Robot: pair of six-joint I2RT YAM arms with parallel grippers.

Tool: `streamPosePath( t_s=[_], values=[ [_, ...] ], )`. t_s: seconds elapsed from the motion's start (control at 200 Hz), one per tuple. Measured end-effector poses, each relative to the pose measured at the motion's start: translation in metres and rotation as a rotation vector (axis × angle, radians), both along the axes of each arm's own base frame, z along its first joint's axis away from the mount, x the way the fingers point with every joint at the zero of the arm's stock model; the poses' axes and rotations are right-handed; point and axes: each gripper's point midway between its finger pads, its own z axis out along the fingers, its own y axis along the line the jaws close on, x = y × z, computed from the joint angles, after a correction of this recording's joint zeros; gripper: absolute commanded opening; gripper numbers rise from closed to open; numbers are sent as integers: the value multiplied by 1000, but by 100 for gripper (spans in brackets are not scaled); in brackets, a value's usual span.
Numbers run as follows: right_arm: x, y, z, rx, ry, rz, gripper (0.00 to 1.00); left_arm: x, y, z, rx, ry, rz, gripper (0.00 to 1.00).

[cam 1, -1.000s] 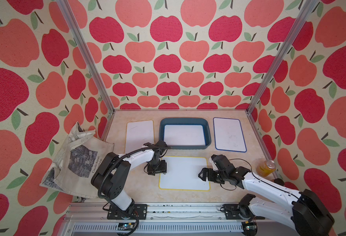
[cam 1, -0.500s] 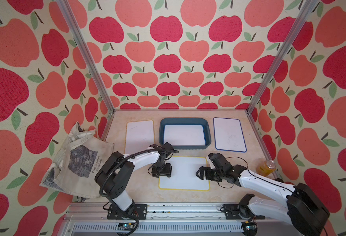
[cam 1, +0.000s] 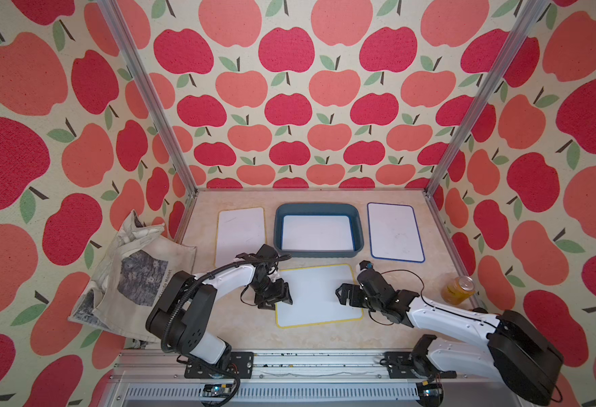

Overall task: Put the whiteboard into the storage box
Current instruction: Pick up the whiteboard at the center of the board.

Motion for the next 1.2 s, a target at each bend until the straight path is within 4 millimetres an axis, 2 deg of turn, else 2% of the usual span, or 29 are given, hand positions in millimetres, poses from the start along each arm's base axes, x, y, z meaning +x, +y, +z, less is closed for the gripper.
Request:
streamPosePath(
  t_s=[0.215, 0.39, 0.605, 0.75, 0.996, 1.201],
  values=[
    [6, -1, 1, 7, -63, -41, 99, -22, -7, 4, -131, 118, 56, 70],
    [-1, -4, 4, 16, -68, -48, 99, -21, -5, 3, -178, 158, 146, 70],
    [-14, -9, 5, 18, -36, -47, 99, -15, -5, 4, -182, 126, 182, 68],
    [-20, -12, 5, 9, -19, -38, 99, -9, -1, 3, -160, 68, 172, 57],
    [-32, -9, 4, 42, 22, -9, 99, 6, 17, 1, -71, -110, 167, 34],
    [-37, -11, 5, 69, 24, 0, 99, 10, 21, 9, -78, -185, 163, 25]
  ],
)
